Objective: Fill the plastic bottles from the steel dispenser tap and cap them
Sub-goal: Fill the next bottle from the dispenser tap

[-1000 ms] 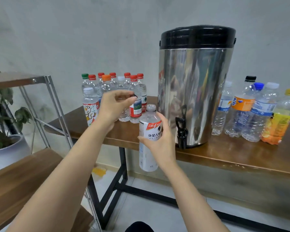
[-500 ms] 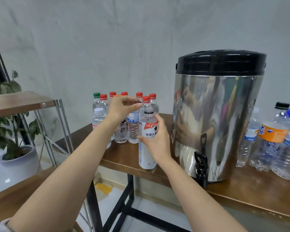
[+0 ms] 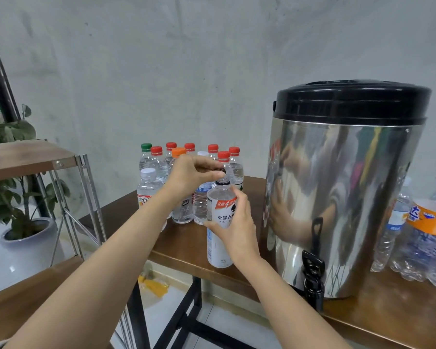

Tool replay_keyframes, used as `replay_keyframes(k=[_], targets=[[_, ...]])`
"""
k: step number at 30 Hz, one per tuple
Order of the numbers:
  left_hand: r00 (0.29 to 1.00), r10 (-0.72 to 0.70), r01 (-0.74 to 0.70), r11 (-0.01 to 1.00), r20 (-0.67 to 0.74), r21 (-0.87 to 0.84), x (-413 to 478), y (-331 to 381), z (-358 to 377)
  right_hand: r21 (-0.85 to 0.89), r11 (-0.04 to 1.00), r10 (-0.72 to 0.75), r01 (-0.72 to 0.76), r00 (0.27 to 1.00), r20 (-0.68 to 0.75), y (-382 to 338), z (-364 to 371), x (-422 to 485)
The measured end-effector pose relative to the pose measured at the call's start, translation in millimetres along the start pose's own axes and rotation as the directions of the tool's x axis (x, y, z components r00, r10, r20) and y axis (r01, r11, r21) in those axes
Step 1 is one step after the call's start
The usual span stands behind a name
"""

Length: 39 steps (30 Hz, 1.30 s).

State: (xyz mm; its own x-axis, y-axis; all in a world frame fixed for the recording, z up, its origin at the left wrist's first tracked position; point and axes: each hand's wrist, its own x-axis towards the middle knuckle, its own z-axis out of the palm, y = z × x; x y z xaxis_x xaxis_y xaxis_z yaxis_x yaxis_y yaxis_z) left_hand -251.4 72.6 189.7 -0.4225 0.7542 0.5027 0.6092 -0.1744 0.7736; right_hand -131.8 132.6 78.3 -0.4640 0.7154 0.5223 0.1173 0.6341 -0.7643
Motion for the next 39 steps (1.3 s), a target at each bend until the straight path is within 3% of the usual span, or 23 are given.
replay_keyframes(k=[10, 19, 24, 29, 33, 39], targets=[[0.998, 0.022, -0.021, 1.0, 0.061, -0.012, 5, -5, 5, 0.011, 1.0, 0.012, -0.012, 1.0, 0.004, 0, 1, 2], [0.988, -0.037, 0.07, 0.973, 0.153, -0.219, -4, -16, 7, 0.021, 1.0, 0.006, -0.006, 1.0, 0.002, 0, 1, 0], [0.997, -0.06, 0.067, 0.981, 0.047, -0.18, -5, -15, 14, 0.018, 1.0, 0.015, -0.015, 1.0, 0.01, 0, 1, 0], [0.995, -0.071, 0.083, 0.98, 0.069, -0.182, -4, -13, 18, 0.01, 1.0, 0.023, -0.023, 1.0, 0.002, 1, 2, 0], [1.0, -0.012, 0.013, 0.991, 0.008, -0.136, -3, -10, 27, 0.025, 1.0, 0.018, -0.018, 1.0, 0.008, 2, 2, -1], [0.995, -0.049, 0.064, 0.985, 0.092, -0.163, -1, -6, 29, 0.034, 0.999, 0.037, -0.038, 0.999, 0.027, 2, 2, -1]])
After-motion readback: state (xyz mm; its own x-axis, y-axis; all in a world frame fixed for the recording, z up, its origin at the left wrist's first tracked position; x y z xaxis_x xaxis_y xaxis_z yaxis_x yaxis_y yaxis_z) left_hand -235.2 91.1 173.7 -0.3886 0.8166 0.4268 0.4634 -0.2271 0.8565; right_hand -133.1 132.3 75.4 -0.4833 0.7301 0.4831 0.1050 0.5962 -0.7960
